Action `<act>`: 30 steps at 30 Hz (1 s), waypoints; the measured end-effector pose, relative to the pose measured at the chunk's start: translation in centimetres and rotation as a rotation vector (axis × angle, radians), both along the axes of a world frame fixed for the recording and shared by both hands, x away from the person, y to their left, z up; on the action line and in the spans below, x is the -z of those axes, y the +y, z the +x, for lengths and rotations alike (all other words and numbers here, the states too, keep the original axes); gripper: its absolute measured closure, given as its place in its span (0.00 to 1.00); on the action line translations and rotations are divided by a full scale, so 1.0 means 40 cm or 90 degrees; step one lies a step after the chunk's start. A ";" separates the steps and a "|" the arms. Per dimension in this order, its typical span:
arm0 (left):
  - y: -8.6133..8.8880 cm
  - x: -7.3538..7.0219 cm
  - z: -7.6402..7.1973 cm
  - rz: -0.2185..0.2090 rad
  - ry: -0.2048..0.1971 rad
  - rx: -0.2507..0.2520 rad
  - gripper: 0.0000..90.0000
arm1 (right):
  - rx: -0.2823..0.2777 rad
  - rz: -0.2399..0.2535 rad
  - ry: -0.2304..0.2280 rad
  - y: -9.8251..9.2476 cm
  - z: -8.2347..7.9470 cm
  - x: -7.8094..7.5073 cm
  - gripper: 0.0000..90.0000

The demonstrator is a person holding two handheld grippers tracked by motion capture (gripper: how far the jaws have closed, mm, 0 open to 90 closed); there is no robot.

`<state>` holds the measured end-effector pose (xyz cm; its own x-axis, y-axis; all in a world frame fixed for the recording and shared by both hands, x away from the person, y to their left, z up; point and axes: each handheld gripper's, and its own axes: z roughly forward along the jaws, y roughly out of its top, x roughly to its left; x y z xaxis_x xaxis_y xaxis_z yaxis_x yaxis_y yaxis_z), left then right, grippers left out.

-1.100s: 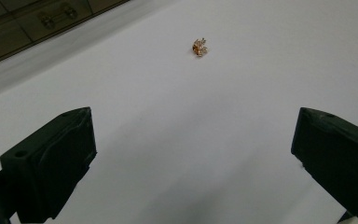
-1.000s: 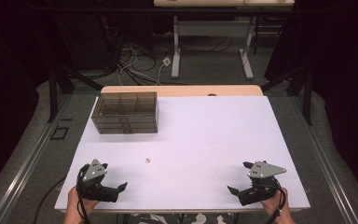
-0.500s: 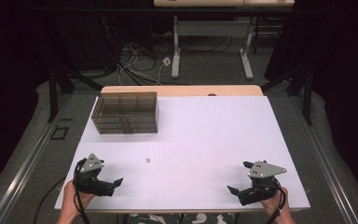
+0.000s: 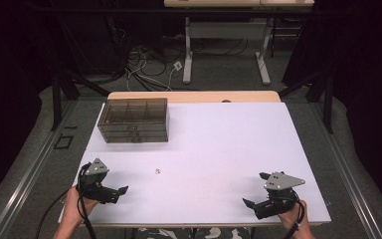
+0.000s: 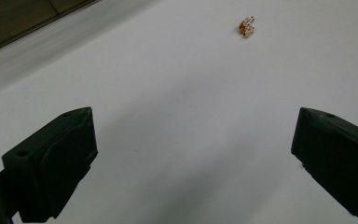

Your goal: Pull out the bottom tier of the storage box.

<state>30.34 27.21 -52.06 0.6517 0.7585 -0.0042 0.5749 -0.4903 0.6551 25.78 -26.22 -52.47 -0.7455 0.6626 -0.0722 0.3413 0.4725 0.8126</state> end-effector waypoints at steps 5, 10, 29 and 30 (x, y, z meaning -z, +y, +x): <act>0.017 -0.008 0.026 -0.001 0.010 0.000 0.00 | 0.004 0.004 -0.002 -0.001 -0.001 0.000 0.00; 0.026 -0.018 0.050 0.003 0.012 0.002 0.00 | 0.005 0.000 -0.002 0.001 0.000 0.000 0.00; 0.024 -0.037 0.146 0.030 0.037 -0.032 0.00 | 0.003 0.001 -0.004 -0.001 0.002 0.002 0.00; 0.023 -0.038 0.151 0.031 0.039 -0.034 0.00 | 0.004 -0.001 -0.003 -0.001 0.002 0.002 0.00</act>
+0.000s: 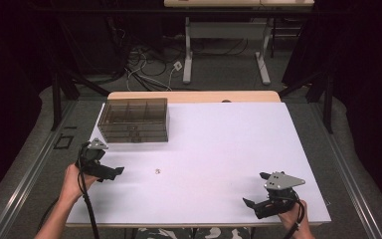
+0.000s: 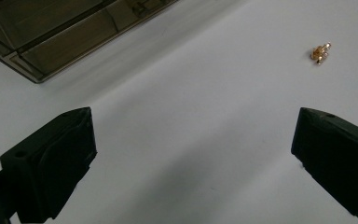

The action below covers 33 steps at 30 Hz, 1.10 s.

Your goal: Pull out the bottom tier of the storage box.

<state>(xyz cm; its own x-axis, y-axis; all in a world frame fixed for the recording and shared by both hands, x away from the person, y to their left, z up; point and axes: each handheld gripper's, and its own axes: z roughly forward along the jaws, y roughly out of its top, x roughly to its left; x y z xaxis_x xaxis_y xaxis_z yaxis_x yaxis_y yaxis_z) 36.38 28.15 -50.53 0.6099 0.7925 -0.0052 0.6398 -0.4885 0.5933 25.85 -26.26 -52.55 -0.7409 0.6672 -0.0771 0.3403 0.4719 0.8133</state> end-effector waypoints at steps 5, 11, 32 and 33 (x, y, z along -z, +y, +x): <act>-0.010 0.001 0.032 0.010 0.011 -0.011 0.00 | -0.004 -0.001 0.003 -0.002 0.001 0.000 0.00; -0.030 0.003 0.054 0.017 0.016 -0.033 0.00 | 0.001 0.001 0.003 -0.002 0.000 0.001 0.00; -0.085 -0.006 0.132 0.054 0.048 -0.098 0.00 | 0.000 0.005 0.001 -0.002 0.002 0.005 0.00; -0.091 -0.007 0.138 0.059 0.050 -0.107 0.00 | 0.000 0.005 0.000 -0.002 0.003 0.005 0.00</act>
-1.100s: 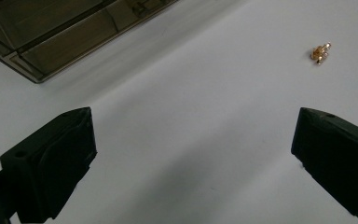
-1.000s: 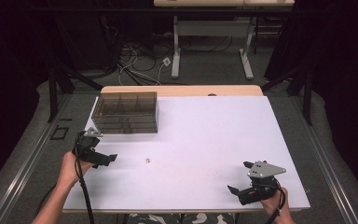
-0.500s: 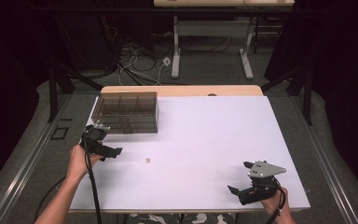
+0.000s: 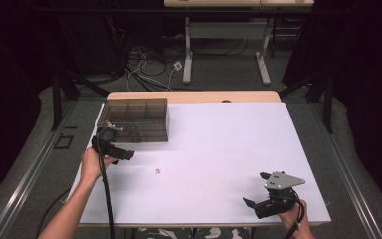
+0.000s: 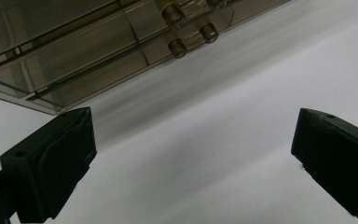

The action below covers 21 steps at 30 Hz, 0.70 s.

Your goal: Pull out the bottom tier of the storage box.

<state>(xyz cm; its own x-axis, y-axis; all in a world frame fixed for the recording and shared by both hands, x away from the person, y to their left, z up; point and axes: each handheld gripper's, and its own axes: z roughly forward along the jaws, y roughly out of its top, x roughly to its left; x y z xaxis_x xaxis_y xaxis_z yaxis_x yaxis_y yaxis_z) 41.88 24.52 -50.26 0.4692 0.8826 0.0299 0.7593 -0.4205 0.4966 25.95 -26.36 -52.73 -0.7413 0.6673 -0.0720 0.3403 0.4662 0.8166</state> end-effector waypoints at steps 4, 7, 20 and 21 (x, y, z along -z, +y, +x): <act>-0.012 0.004 0.013 0.011 0.010 -0.015 0.00 | 0.001 0.000 0.000 0.000 0.000 0.000 0.00; -0.021 0.005 0.022 0.017 0.016 -0.028 0.00 | 0.001 -0.002 0.000 0.000 0.000 0.000 0.00; -0.035 0.011 0.065 0.001 0.042 -0.066 0.00 | 0.000 -0.005 0.001 0.000 -0.001 0.000 0.00; -0.035 0.011 0.065 0.001 0.042 -0.066 0.00 | 0.000 -0.005 0.001 0.000 -0.001 0.000 0.00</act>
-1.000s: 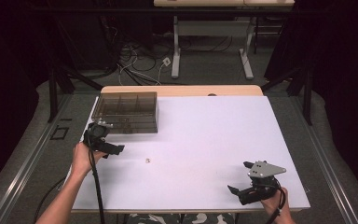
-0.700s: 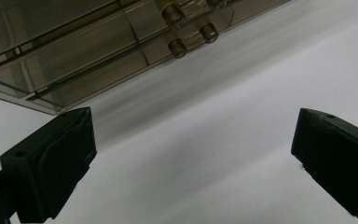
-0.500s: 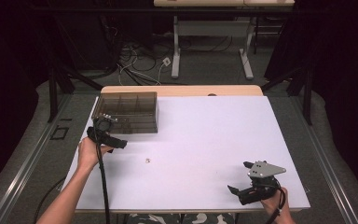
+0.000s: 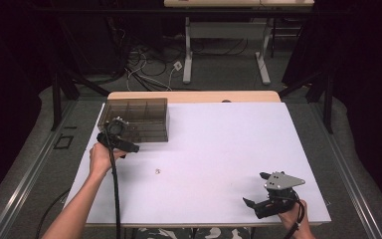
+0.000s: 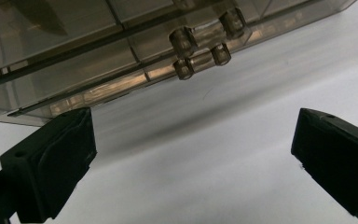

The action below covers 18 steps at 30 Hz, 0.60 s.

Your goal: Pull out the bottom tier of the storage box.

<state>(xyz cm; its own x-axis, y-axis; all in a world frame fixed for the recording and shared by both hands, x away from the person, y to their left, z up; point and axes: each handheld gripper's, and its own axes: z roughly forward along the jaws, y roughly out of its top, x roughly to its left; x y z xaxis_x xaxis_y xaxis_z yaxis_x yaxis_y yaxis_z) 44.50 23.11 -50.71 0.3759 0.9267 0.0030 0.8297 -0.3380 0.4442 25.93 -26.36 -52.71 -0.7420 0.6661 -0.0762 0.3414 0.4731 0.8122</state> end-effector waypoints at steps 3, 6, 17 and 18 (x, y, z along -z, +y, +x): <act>-0.002 -0.004 0.008 0.003 -0.003 -0.011 0.00 | 0.004 -0.003 -0.001 0.000 0.001 0.001 0.00; -0.008 -0.006 0.014 0.003 0.000 -0.014 0.00 | 0.005 -0.001 0.000 -0.001 0.001 0.001 0.00; -0.027 0.009 0.036 -0.015 0.014 -0.032 0.06 | 0.005 -0.001 -0.001 -0.001 0.001 0.001 0.00; -0.028 0.009 0.038 -0.012 0.017 -0.030 0.06 | 0.005 -0.001 -0.001 -0.001 0.001 0.001 0.00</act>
